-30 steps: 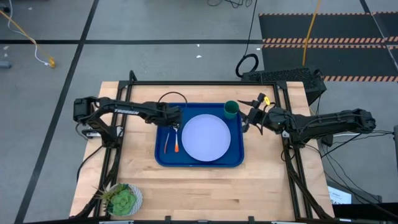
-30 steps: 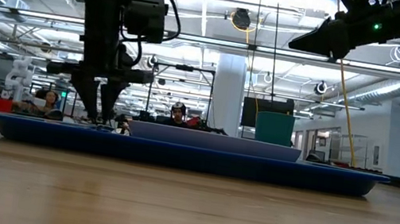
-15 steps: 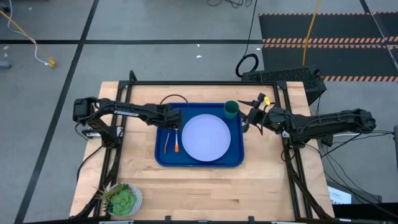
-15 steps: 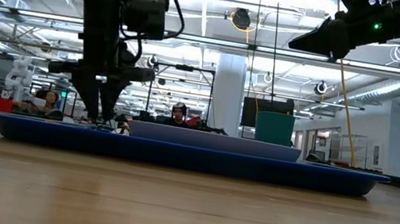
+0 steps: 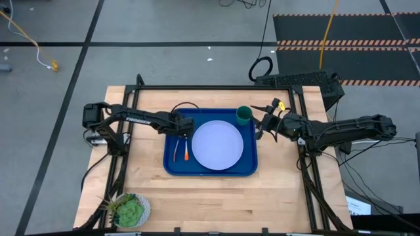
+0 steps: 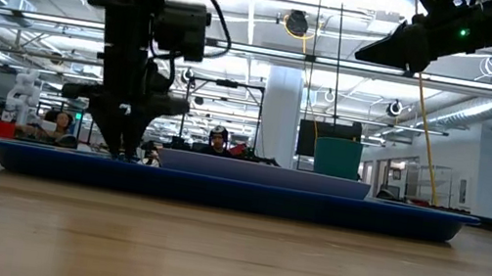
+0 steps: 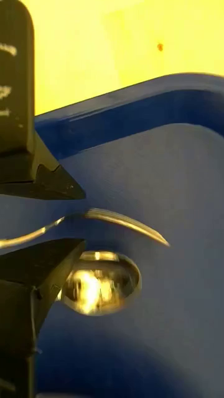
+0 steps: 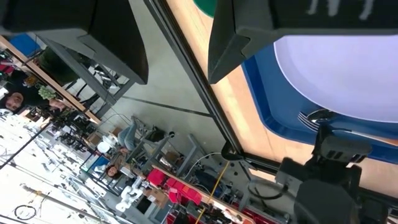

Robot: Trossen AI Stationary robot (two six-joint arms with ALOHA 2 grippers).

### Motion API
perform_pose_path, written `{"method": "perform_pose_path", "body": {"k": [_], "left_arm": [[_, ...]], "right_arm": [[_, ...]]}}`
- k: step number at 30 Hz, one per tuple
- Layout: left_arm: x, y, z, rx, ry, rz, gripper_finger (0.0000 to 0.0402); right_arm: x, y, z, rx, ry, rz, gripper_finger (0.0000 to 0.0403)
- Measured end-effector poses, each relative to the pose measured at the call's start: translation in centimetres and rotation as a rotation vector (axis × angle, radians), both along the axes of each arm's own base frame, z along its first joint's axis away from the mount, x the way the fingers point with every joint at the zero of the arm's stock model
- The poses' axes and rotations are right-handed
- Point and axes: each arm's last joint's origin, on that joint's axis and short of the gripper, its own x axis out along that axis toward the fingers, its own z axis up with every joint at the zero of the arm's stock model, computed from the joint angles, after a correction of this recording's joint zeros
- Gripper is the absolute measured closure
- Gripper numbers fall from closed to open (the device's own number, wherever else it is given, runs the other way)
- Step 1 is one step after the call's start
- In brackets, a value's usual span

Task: Pick and place plate/cup/fork/spoon on tray
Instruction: Put the orange fork to the left of the orange spoon on the blue serving tray

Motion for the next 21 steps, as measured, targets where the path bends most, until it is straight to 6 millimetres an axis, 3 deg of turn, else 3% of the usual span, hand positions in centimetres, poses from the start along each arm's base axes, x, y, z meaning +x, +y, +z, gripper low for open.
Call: {"method": "perform_pose_path", "body": {"k": [21], "left_arm": [[0.05, 0.22, -0.41, 0.029, 0.022, 0.006, 0.0289]], "right_arm": [[-0.01, 0.0, 0.0, 0.0, 0.0, 0.0, 0.0243]]}}
